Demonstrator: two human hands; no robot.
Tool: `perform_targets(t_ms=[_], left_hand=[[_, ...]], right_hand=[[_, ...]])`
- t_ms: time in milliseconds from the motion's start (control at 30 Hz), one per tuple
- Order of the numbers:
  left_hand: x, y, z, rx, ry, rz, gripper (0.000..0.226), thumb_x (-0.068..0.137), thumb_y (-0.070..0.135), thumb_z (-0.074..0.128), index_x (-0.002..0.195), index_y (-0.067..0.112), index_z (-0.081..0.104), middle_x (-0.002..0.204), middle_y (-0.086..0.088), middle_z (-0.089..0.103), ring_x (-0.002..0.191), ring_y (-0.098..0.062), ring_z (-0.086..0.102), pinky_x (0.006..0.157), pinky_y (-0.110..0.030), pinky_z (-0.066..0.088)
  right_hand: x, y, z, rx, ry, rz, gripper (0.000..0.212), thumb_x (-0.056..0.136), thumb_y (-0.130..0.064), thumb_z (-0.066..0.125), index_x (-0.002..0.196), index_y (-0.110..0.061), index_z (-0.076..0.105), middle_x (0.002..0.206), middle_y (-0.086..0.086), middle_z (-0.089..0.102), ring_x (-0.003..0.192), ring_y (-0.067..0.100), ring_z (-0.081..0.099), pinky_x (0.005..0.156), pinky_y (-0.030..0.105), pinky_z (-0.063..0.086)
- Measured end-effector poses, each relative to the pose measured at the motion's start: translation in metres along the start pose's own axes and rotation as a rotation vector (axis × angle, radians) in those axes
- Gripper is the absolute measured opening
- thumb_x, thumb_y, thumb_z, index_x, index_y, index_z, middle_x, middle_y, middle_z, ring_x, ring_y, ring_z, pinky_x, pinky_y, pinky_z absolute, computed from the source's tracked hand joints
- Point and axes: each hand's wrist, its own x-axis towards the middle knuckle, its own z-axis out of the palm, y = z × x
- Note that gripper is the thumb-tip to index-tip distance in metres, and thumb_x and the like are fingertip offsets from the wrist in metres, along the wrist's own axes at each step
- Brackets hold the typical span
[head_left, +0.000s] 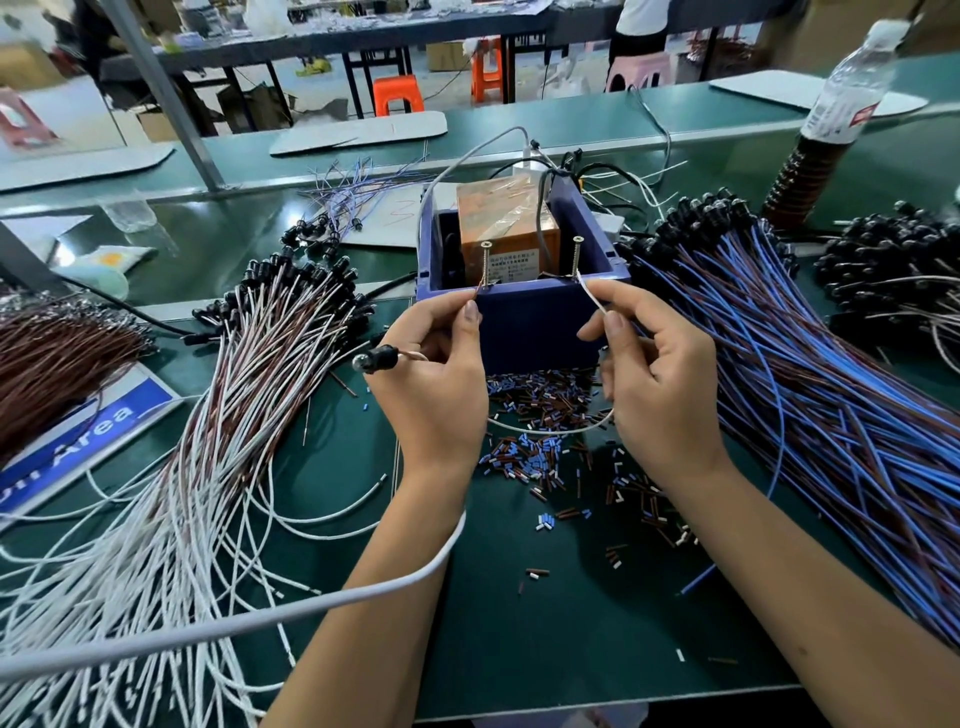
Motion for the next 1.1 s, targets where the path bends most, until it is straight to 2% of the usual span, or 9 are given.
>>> perform_targets(t_ms=[133,367,433,600,733,867,967,1100], left_hand=[[0.001,-0.001,0.000,-0.010,-0.015,-0.017,0.012,0.094,-0.002,0.069,0.099,0.005,0.077,0.087,-0.003,0.074,0.081,-0.010,0.069,0.076,-0.018,0.051],[0.001,-0.002,0.000,-0.021,-0.033,-0.031,0.014,0.095,-0.002,0.068,0.102,0.006,0.077,0.091,-0.006,0.075,0.085,-0.012,0.072,0.080,-0.018,0.053],[0.001,-0.002,0.000,-0.025,-0.031,-0.031,0.014,0.095,-0.002,0.068,0.102,0.006,0.077,0.091,-0.007,0.075,0.084,-0.011,0.072,0.080,-0.018,0.053],[0.000,-0.001,-0.001,-0.014,-0.012,0.007,0.015,0.094,-0.003,0.067,0.099,0.007,0.077,0.089,-0.006,0.074,0.083,-0.011,0.070,0.079,-0.018,0.051],[-0.001,-0.001,0.000,-0.028,-0.010,-0.017,0.019,0.094,-0.002,0.067,0.098,0.014,0.076,0.091,-0.005,0.076,0.083,-0.010,0.072,0.078,-0.017,0.052],[0.000,-0.003,0.000,-0.007,-0.019,-0.005,0.014,0.094,-0.002,0.068,0.100,0.007,0.077,0.093,-0.008,0.076,0.087,-0.016,0.073,0.081,-0.021,0.054],[0.000,-0.003,0.000,0.004,-0.020,0.001,0.014,0.094,-0.001,0.068,0.100,0.008,0.077,0.092,-0.008,0.076,0.086,-0.015,0.072,0.081,-0.019,0.053],[0.000,-0.005,0.000,-0.014,-0.024,-0.026,0.018,0.095,-0.001,0.068,0.100,0.014,0.077,0.092,-0.007,0.076,0.086,-0.014,0.073,0.080,-0.020,0.053]], right_hand=[[0.000,-0.002,-0.001,0.015,-0.005,0.010,0.031,0.110,-0.008,0.047,0.132,-0.016,0.068,0.090,-0.006,0.066,0.054,0.031,0.047,0.049,0.048,0.043],[0.001,-0.002,-0.003,0.023,0.028,-0.042,0.031,0.110,-0.005,0.046,0.129,-0.013,0.069,0.092,-0.005,0.066,0.052,0.026,0.049,0.049,0.048,0.044],[0.000,-0.001,-0.003,-0.017,0.041,-0.100,0.030,0.110,-0.005,0.046,0.127,-0.011,0.069,0.093,-0.002,0.066,0.057,0.024,0.052,0.052,0.047,0.047],[0.005,-0.002,-0.001,-0.106,0.111,-0.204,0.027,0.108,-0.002,0.049,0.122,-0.006,0.072,0.094,0.003,0.070,0.072,0.010,0.061,0.064,0.030,0.047],[0.010,-0.001,-0.004,-0.257,0.221,-0.300,0.027,0.105,0.004,0.053,0.121,-0.002,0.073,0.093,0.006,0.073,0.084,0.017,0.070,0.073,0.037,0.058],[0.010,0.000,-0.006,-0.266,0.234,-0.269,0.028,0.106,0.000,0.052,0.125,-0.002,0.072,0.096,0.006,0.074,0.070,0.018,0.068,0.064,0.038,0.058],[0.010,0.001,-0.007,-0.249,0.229,-0.266,0.028,0.107,-0.001,0.051,0.126,-0.003,0.072,0.096,0.006,0.074,0.068,0.018,0.066,0.062,0.039,0.057],[0.009,-0.001,-0.005,-0.255,0.192,-0.303,0.027,0.107,0.000,0.052,0.123,-0.003,0.074,0.095,0.005,0.074,0.069,0.008,0.063,0.061,0.028,0.052]])
